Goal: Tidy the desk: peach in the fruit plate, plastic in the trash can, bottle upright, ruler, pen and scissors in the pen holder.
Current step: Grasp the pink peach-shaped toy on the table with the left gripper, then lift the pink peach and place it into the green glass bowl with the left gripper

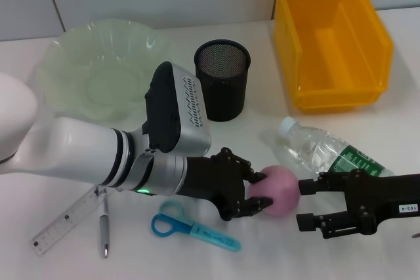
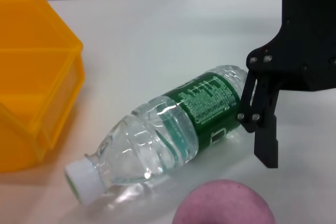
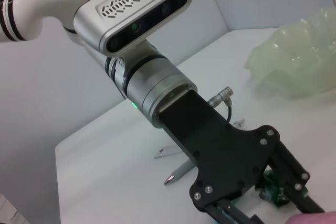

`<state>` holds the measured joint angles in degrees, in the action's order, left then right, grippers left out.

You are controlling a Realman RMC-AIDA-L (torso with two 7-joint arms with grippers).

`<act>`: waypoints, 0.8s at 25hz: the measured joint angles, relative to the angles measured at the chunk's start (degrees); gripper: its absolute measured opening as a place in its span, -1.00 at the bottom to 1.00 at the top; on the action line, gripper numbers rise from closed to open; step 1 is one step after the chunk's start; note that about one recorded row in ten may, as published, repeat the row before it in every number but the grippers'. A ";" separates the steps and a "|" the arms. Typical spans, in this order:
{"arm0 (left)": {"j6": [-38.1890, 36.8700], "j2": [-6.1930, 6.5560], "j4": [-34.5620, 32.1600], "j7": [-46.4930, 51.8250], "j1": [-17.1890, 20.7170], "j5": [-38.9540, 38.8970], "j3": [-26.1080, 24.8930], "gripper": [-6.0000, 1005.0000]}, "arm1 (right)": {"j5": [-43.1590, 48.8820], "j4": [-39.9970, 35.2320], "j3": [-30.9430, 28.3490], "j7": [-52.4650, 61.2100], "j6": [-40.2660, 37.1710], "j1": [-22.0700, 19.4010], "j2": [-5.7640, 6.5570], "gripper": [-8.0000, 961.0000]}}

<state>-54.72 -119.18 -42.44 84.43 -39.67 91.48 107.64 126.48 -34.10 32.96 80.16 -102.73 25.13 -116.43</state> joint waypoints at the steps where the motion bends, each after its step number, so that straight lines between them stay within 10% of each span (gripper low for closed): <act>1: -0.13 0.00 -0.24 0.22 0.09 0.00 0.02 0.08 | 0.00 0.00 0.00 0.00 0.00 0.00 -0.03 0.64; 6: -0.25 0.00 -0.77 0.45 0.49 0.00 -0.46 -0.38 | 0.00 0.00 0.00 0.00 0.00 0.00 -0.03 0.63; 15: -0.82 0.07 -1.01 0.70 0.80 -0.62 -2.15 -0.64 | 0.00 0.00 0.00 0.00 0.00 -0.07 -0.02 0.63; 20: -7.68 0.57 -2.00 1.76 1.21 -0.53 -12.85 -0.69 | 0.00 0.00 0.00 -0.01 0.20 -0.27 -0.01 0.63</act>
<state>-62.41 -118.61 -44.44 86.19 -38.46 90.95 94.79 126.48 -34.10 32.96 80.15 -102.54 24.86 -116.44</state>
